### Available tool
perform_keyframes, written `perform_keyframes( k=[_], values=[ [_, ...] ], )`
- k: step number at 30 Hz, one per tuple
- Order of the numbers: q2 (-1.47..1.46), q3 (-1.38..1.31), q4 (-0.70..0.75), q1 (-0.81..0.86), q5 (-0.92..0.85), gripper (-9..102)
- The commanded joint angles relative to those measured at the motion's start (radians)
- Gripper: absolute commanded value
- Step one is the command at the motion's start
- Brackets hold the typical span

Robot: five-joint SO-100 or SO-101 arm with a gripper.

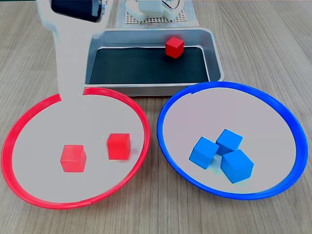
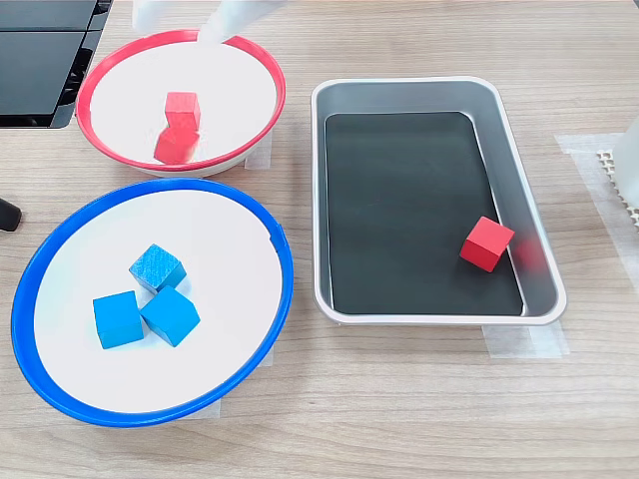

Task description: Move six blocks tray to matching dishes

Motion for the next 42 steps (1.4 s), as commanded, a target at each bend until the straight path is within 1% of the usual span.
perform_keyframes(
  k=[1, 4, 5, 7, 12, 15, 16, 18, 20, 24, 26, 33, 39, 42],
  values=[
    [0.058, 0.006, 0.164, -0.023, -0.084, 4],
    [0.175, 0.101, 0.417, -0.058, -0.238, 4],
    [0.233, 0.167, 0.482, -0.077, -0.276, 4],
    [0.331, 0.288, 0.545, -0.109, -0.330, 4],
    [0.591, 0.609, 0.623, -0.207, -0.337, 5],
    [0.686, 0.730, 0.624, -0.262, -0.247, 5],
    [0.709, 0.762, 0.620, -0.287, -0.172, 9],
    [0.716, 0.782, 0.618, -0.302, -0.106, 16],
    [0.713, 0.790, 0.617, -0.313, -0.075, 21],
    [0.699, 0.796, 0.578, -0.331, -0.046, 27],
    [0.692, 0.811, 0.540, -0.342, -0.054, 26],
    [0.655, 0.899, 0.423, -0.348, -0.175, 21],
    [0.649, 0.943, 0.371, -0.350, -0.213, 20],
    [0.649, 0.960, 0.351, -0.356, -0.229, 16]
  ],
)
